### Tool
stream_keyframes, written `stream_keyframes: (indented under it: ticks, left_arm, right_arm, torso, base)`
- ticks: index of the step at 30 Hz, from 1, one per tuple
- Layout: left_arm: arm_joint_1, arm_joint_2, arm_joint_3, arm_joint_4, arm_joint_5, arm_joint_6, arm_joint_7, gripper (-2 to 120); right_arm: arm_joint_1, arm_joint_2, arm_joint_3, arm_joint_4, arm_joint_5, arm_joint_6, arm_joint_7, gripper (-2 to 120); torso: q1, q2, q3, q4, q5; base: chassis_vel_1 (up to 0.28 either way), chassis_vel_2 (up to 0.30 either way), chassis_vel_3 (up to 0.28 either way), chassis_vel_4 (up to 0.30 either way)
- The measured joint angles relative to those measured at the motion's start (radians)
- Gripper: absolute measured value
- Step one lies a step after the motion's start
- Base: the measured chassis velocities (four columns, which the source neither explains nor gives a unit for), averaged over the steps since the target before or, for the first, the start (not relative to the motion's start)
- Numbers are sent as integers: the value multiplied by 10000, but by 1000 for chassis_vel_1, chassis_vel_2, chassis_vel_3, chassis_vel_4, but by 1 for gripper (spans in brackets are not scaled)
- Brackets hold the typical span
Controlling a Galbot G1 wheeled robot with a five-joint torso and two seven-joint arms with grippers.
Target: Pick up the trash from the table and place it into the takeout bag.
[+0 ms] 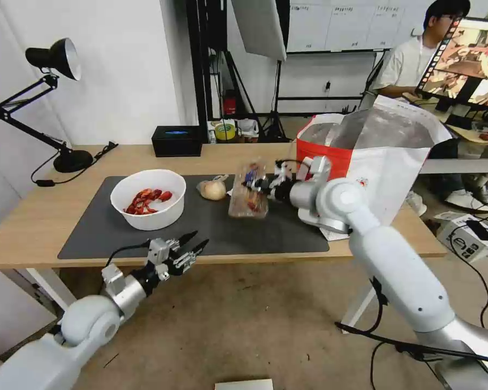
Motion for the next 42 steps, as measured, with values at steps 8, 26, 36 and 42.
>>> stream_keyframes:
  ticks: [8, 26, 36, 42]
  left_arm:
    - [704, -365, -421, -196, 283, -155, 0, 95]
    - [915, -417, -397, -438, 383, -189, -292, 100]
    - [949, -349, -318, -597, 383, -159, -361, 100]
    - [879, -326, -210, -514, 383, -153, -387, 100]
  right_arm:
    - [959, -479, 730, 6, 186, 1403, 32, 6]
    - [1196, -2273, 806, -1606, -3421, 2230, -881, 6]
    - [686, -2320, 1023, -1599, -3262, 2118, -933, 5]
    - [505, -2257, 1242, -1454, -2476, 2093, -498, 5]
  torso:
    - [0, 0, 0, 2, -1]
    - [1, 0, 1, 0, -1]
    - [1, 0, 0, 0, -1]
    - [1, 0, 1, 1, -2]
  base:
    - [0, 0, 0, 0]
    - [0, 0, 0, 0]
    - [0, 0, 0, 0]
    - [0, 0, 0, 0]
